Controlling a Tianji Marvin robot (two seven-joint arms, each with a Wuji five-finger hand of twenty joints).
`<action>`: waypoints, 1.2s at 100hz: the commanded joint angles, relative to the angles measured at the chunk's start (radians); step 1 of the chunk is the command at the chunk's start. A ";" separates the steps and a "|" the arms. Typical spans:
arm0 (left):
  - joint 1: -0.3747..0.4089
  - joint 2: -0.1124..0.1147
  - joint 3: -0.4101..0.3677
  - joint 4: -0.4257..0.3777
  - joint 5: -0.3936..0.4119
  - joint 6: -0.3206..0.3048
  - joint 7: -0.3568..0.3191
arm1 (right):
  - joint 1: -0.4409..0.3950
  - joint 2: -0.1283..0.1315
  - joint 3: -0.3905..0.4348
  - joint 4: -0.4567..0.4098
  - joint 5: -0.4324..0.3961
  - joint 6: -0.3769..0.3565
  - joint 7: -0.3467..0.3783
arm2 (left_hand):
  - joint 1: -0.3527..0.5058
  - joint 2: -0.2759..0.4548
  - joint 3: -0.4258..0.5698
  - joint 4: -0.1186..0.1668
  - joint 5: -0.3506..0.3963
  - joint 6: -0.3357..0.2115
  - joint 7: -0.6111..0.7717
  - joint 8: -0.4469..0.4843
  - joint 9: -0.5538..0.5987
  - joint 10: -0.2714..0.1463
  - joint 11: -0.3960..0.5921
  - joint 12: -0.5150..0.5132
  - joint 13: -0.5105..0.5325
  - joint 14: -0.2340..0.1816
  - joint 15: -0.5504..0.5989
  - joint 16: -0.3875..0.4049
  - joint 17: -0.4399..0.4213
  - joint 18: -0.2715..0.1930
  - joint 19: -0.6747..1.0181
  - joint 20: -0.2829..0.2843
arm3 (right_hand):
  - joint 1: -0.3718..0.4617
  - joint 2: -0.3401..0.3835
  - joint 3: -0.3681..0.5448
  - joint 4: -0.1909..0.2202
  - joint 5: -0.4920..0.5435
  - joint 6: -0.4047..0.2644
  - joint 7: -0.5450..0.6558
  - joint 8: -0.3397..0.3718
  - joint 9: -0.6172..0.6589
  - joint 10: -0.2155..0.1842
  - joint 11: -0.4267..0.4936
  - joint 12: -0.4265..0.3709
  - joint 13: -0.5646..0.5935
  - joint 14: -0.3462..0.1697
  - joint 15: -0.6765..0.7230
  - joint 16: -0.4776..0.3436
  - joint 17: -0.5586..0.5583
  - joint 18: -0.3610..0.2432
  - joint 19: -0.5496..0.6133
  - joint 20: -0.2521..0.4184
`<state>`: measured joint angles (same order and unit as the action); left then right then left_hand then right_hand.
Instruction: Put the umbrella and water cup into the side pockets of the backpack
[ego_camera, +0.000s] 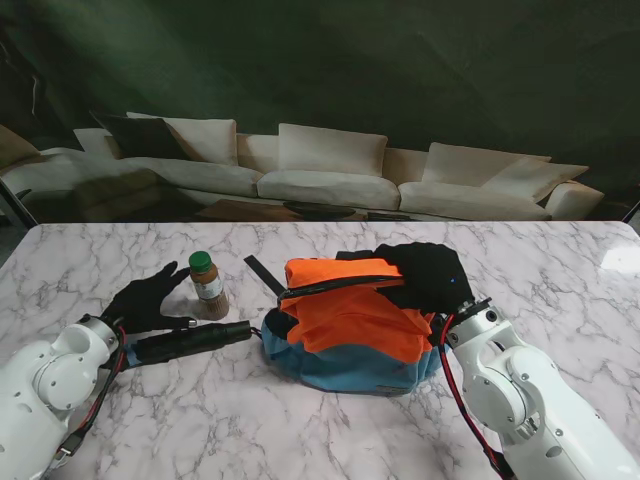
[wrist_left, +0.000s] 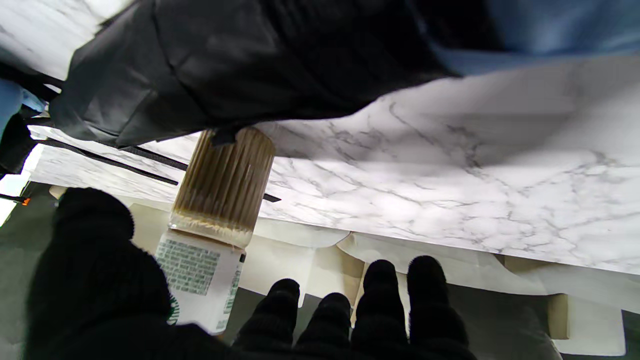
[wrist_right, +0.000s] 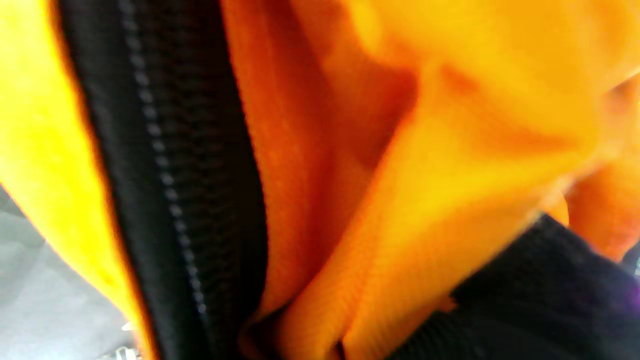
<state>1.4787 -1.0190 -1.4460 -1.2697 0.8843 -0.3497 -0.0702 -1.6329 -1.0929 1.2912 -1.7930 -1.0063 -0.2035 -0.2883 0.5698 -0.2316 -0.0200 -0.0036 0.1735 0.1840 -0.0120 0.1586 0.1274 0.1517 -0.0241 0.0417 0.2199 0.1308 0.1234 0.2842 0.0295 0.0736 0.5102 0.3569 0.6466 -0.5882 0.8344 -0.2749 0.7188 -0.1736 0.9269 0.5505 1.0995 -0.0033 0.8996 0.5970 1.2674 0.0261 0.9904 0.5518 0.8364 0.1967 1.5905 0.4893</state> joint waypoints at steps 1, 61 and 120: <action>-0.013 -0.009 0.011 0.017 0.007 0.006 0.004 | -0.012 -0.001 -0.009 0.021 -0.004 0.007 0.009 | -0.004 -0.029 -0.007 -0.028 -0.037 -0.010 -0.018 -0.018 -0.021 -0.024 0.015 0.012 -0.016 -0.037 -0.013 -0.002 -0.025 -0.044 0.013 0.014 | 0.139 0.123 0.103 0.047 0.061 -0.213 0.127 0.034 -0.004 -0.029 0.037 -0.004 0.051 -0.029 0.005 0.012 -0.006 -0.013 0.009 -0.007; -0.112 -0.023 0.147 0.113 -0.086 0.059 0.017 | -0.004 -0.003 -0.019 0.035 0.002 0.009 -0.005 | -0.023 -0.063 -0.020 -0.034 -0.045 0.122 0.073 0.245 0.077 -0.020 0.116 0.119 -0.017 -0.061 -0.011 -0.008 -0.027 -0.076 0.019 0.021 | 0.140 0.127 0.101 0.048 0.062 -0.214 0.125 0.037 -0.005 -0.029 0.040 -0.004 0.052 -0.031 0.003 0.015 -0.006 -0.013 0.008 -0.006; -0.178 -0.069 0.240 0.174 -0.264 0.127 0.075 | 0.001 -0.005 -0.025 0.043 0.005 0.008 -0.016 | -0.009 -0.025 -0.006 -0.021 0.028 0.027 0.122 0.334 0.244 -0.116 0.191 0.215 -0.005 -0.099 -0.006 0.005 -0.061 -0.092 -0.024 -0.008 | 0.139 0.125 0.102 0.048 0.063 -0.214 0.125 0.036 -0.004 -0.028 0.041 -0.006 0.052 -0.032 0.004 0.017 -0.007 -0.012 0.006 -0.006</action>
<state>1.3104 -1.0710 -1.2117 -1.1005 0.6343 -0.2337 0.0186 -1.6218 -1.0958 1.2758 -1.7728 -0.9982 -0.1972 -0.3121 0.5533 -0.2776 -0.0191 -0.0121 0.1762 0.2518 0.0901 0.4644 0.3236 0.0907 0.1417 0.2336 0.2390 0.0763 0.1234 0.2840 -0.0112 0.0272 0.5329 0.3698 0.6466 -0.5878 0.8346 -0.2749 0.7187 -0.1736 0.9269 0.5508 1.0992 -0.0033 0.8996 0.5970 1.2677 0.0261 0.9904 0.5599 0.8346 0.1967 1.5881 0.4893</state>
